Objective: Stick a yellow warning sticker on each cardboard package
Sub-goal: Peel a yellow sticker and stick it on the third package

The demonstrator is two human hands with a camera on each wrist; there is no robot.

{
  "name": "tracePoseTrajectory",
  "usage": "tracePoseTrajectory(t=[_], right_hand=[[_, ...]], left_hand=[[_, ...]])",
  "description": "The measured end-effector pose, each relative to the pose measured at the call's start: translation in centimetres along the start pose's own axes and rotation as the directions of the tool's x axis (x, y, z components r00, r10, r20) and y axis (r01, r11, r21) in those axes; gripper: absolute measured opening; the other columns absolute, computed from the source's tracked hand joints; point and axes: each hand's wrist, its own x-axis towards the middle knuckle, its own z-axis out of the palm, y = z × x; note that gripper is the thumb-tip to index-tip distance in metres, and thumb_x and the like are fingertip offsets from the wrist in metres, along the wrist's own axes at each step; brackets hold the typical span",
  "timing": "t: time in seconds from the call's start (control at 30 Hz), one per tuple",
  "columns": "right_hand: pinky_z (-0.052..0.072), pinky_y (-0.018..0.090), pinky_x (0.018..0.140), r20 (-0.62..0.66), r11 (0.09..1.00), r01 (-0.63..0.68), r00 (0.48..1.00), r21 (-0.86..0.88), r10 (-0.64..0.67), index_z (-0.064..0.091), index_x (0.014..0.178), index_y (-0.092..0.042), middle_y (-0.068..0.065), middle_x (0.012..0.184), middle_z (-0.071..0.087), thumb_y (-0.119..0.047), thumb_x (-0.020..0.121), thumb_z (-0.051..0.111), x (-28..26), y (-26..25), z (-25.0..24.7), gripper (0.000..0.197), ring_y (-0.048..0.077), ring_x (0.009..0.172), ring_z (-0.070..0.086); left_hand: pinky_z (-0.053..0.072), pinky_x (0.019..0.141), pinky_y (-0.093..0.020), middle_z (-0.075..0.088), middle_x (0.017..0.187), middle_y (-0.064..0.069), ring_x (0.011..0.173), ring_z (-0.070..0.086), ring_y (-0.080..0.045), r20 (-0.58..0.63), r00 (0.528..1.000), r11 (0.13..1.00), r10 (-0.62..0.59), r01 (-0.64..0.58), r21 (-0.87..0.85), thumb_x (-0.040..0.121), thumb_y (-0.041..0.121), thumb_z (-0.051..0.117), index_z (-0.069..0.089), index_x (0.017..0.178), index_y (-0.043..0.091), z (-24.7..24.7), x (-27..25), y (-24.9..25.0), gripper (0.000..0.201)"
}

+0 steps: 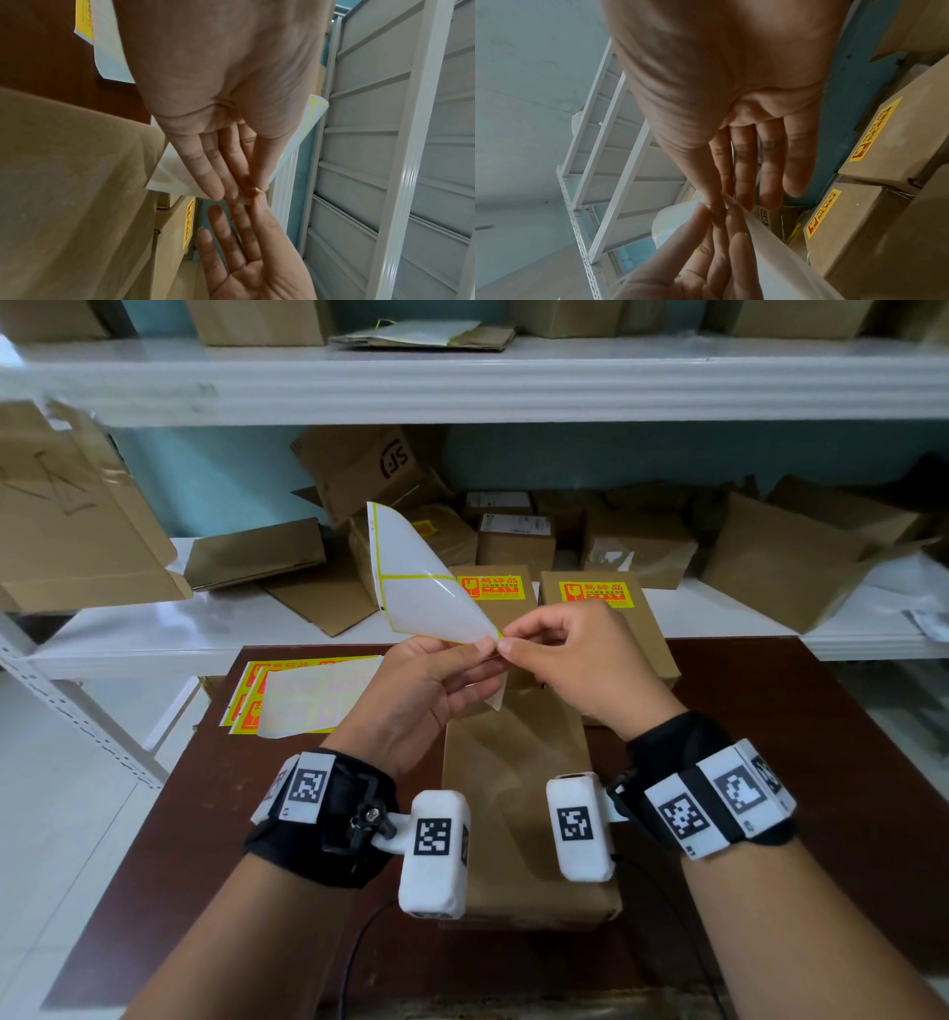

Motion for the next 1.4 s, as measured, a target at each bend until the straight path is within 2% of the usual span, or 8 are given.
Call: tracePoseTrajectory(t=[0.27,0.4,0.57,0.83,1.0,1.1,1.27,1.4], right_hand=[[0.062,0.038,0.074,0.001,1.0,-0.002,1.0,-0.024,0.002,0.081,0.091,-0.025,-0.009,0.079,0.076,-0.029,0.088,0.075,-0.09,-0.13,-0.06,0.007,0.008,0.076,0.071],[0.061,0.035,0.075,0.004,1.0,0.0,1.0,-0.029,0.0,0.081,0.089,-0.027,-0.011,0.079,0.076,-0.032,0.087,0.075,-0.21,-0.22,-0.1,0.008,0.006,0.077,0.071],[0.057,0.029,0.067,0.007,0.999,-0.004,1.0,-0.042,0.004,0.081,0.09,-0.026,-0.013,0.072,0.073,-0.03,0.088,0.074,-0.13,-0.22,-0.12,0.008,0.003,0.069,0.067],[0.062,0.041,0.073,0.013,0.999,-0.026,1.0,-0.036,0.026,0.08,0.089,-0.028,-0.01,0.073,0.074,-0.029,0.089,0.073,-0.32,-0.45,-0.21,0.007,0.01,0.072,0.07],[0.062,0.038,0.074,0.014,0.999,-0.038,0.999,-0.013,0.039,0.079,0.089,-0.029,-0.011,0.076,0.075,-0.025,0.091,0.071,-0.26,-0.44,-0.26,0.009,0.008,0.074,0.072],[0.061,0.04,0.072,0.017,0.999,-0.051,0.999,0.003,0.05,0.078,0.087,-0.03,-0.007,0.076,0.076,-0.024,0.091,0.07,-0.22,-0.39,-0.18,0.011,0.012,0.073,0.073],[0.06,0.038,0.07,0.019,0.998,-0.061,0.998,0.027,0.061,0.078,0.088,-0.024,-0.001,0.077,0.077,-0.02,0.092,0.069,-0.2,-0.58,-0.12,0.01,0.017,0.071,0.074],[0.059,0.039,0.068,0.009,0.999,-0.036,0.999,0.033,0.036,0.078,0.086,-0.022,-0.001,0.075,0.076,-0.018,0.092,0.069,-0.27,-0.73,-0.03,0.011,0.019,0.07,0.073]], left_hand=[[0.06,0.076,-0.027,0.075,0.102,-0.014,0.095,0.073,-0.02,-0.028,1.0,0.999,0.002,-0.001,0.043,0.084,0.009,0.069,0.07,0.102,0.0,-0.02,-0.01,0.03,0.02],[0.06,0.075,-0.027,0.076,0.101,-0.013,0.093,0.074,-0.018,-0.026,1.0,0.998,0.004,-0.002,0.069,0.088,0.008,0.066,0.071,0.102,0.001,0.0,-0.01,0.11,0.016],[0.06,0.073,-0.025,0.076,0.095,-0.009,0.086,0.073,-0.014,-0.025,1.0,0.993,0.011,-0.008,0.116,0.09,0.008,0.066,0.072,0.099,0.004,-0.11,0.06,0.08,0.012],[0.059,0.076,-0.025,0.076,0.094,-0.007,0.086,0.073,-0.012,-0.023,1.0,0.986,0.02,-0.016,0.164,0.091,0.009,0.066,0.073,0.097,0.007,-0.13,0.05,0.03,0.01],[0.059,0.072,-0.024,0.076,0.092,-0.006,0.083,0.072,-0.011,-0.02,0.999,0.988,0.025,-0.022,0.154,0.092,0.008,0.065,0.071,0.101,0.006,-0.19,0.05,0.05,0.011],[0.058,0.072,-0.024,0.076,0.091,-0.006,0.082,0.072,-0.011,-0.013,1.0,0.987,0.027,-0.025,0.158,0.092,0.008,0.064,0.071,0.099,0.007,-0.22,0.04,0.14,0.01],[0.057,0.071,-0.026,0.075,0.091,-0.005,0.082,0.07,-0.012,0.003,1.0,0.986,0.025,-0.025,0.163,0.093,0.009,0.064,0.072,0.095,0.009,-0.17,0.02,0.21,0.008],[0.055,0.077,-0.034,0.07,0.088,-0.003,0.087,0.067,-0.017,0.034,0.999,0.98,0.002,-0.009,0.197,0.094,0.018,0.064,0.07,0.093,0.006,0.04,-0.11,0.27,0.014]])
